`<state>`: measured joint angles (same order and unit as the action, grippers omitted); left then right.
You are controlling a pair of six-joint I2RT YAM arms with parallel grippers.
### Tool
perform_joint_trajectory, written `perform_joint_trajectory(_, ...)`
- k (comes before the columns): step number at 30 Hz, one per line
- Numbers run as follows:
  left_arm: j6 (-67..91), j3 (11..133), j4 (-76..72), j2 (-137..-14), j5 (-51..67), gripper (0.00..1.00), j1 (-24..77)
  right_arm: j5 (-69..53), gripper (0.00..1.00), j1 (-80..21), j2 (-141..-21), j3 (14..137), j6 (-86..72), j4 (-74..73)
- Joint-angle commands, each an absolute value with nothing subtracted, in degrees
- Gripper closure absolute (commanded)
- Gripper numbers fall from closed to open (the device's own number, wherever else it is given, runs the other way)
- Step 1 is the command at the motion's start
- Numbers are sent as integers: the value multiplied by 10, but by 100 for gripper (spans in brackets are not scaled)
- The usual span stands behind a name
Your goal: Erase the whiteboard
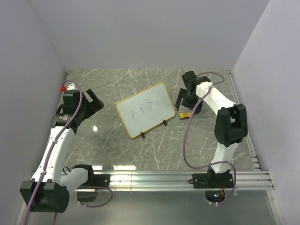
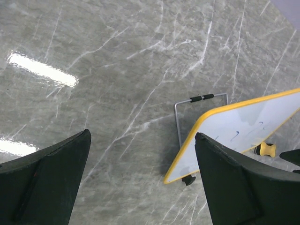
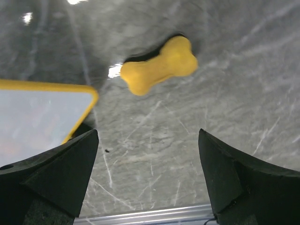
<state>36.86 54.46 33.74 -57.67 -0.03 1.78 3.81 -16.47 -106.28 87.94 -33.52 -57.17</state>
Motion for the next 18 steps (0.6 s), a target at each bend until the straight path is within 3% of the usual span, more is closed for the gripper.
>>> perform_joint_trajectory(1,347,548,330,-560,1,1,32,54,6,-156,-1044,861,-388,-596)
perform_joint_trajectory(11,329,551,315,-578,22,2,40,2,6,-147,-1042,797,-539,-510)
perform_joint_trajectory(18,322,548,311,-584,30,2,42,45,6,-123,-1042,760,-618,-478)
